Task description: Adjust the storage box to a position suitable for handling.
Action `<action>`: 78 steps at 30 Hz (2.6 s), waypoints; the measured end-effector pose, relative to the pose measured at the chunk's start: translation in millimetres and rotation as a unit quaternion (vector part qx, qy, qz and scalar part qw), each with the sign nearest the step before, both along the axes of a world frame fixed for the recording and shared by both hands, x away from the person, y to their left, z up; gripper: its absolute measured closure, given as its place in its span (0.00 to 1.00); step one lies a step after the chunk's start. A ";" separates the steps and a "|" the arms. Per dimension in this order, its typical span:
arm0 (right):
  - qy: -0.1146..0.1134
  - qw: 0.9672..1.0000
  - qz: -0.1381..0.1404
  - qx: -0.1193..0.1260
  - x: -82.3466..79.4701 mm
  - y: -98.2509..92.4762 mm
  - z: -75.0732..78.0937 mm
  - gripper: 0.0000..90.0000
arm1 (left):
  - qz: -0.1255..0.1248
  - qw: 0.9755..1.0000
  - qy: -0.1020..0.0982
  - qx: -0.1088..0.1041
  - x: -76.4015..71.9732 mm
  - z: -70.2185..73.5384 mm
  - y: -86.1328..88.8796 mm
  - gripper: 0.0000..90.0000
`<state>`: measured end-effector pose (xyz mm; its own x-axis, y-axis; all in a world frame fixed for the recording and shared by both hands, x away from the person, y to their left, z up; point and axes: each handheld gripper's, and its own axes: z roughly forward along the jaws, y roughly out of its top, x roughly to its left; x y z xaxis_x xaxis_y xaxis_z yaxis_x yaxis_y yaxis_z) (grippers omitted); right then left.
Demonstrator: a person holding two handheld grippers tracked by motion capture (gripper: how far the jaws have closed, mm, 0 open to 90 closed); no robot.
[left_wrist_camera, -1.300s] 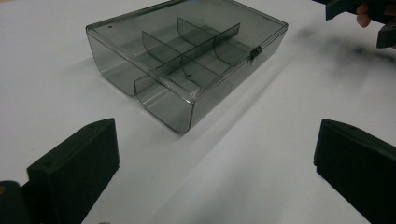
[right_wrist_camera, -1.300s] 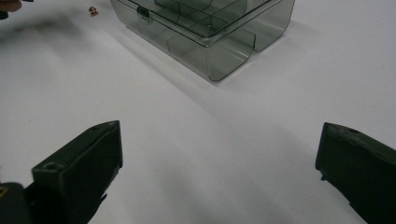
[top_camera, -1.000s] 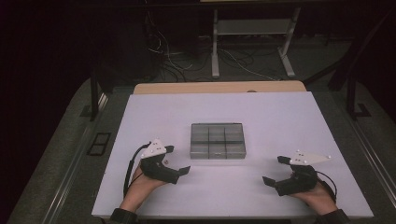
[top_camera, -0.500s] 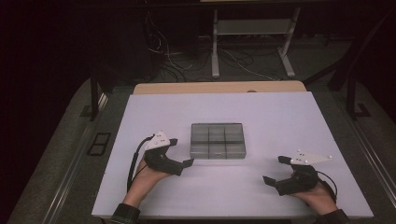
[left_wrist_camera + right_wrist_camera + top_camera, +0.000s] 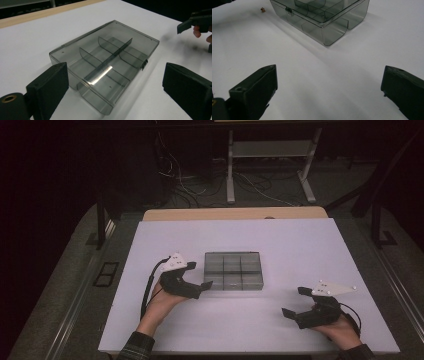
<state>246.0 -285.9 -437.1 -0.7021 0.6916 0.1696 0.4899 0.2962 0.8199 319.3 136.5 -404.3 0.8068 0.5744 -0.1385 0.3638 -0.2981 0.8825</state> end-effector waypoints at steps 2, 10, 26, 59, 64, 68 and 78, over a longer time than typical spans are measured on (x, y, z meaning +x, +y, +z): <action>0.000 1.000 -0.001 0.000 -0.1 -0.2 0.1 0.01 | 0.000 1.000 -0.001 -0.001 2.7 1.2 -0.9 0.09; 0.000 1.000 -0.001 0.001 0.2 -0.9 0.2 0.01 | -0.002 1.000 0.004 0.002 13.9 4.4 -9.3 0.20; 0.000 1.000 -0.003 0.006 -0.2 -1.7 0.4 0.01 | -0.006 1.000 0.008 0.013 35.2 12.1 -28.8 0.48; -0.001 1.000 -0.003 0.008 0.0 -2.6 0.5 0.01 | 0.005 0.997 0.064 0.049 103.4 16.1 -71.2 0.98; -0.001 1.000 -0.003 0.008 -0.2 -2.5 0.5 0.01 | 0.011 0.995 0.077 0.066 111.5 14.7 -78.8 0.98; -0.001 1.000 -0.003 0.009 0.0 -2.6 0.5 0.01 | 0.014 0.993 0.084 0.084 119.0 12.8 -86.7 0.98; -0.001 1.000 -0.003 0.013 -0.3 -2.8 1.0 0.01 | 0.022 0.985 0.099 0.137 137.1 4.2 -101.2 0.98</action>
<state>245.7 -288.7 -436.0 -0.6982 0.6910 0.1871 0.4905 0.2714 0.8281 456.4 35.4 -400.1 0.7534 0.6452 -0.1268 0.5387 -0.4951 0.6817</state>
